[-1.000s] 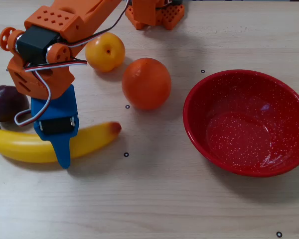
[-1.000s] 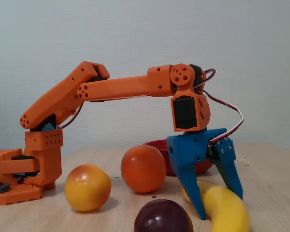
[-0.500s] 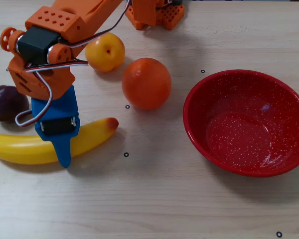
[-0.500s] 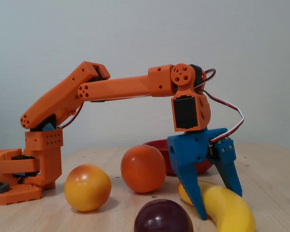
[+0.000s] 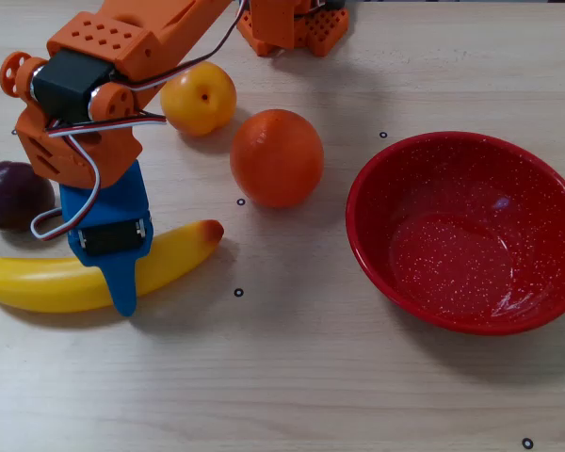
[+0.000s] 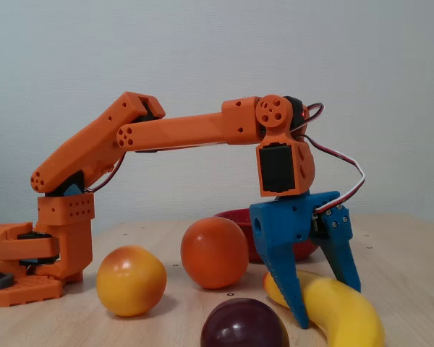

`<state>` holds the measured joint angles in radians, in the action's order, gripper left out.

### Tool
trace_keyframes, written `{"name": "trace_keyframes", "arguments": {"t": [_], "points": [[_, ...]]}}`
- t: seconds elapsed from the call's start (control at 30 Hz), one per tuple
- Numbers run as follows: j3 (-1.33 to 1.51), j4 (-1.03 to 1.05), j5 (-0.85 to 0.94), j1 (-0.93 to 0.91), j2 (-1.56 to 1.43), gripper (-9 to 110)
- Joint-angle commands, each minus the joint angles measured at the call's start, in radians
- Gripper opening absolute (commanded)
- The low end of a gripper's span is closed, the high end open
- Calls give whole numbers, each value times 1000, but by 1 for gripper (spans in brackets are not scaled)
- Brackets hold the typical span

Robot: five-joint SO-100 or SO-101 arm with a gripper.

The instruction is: Put banana in the red bowl.

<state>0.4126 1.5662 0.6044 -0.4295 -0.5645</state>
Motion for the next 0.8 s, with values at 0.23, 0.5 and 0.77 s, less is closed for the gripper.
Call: {"name": "trace_keyframes", "arguments": {"t": [0.23, 0.5, 0.77], "points": [[11, 67, -25, 34, -152, 0], [58, 92, -34, 31, -261, 0], [123, 80, -51, 35, -374, 0]]}}
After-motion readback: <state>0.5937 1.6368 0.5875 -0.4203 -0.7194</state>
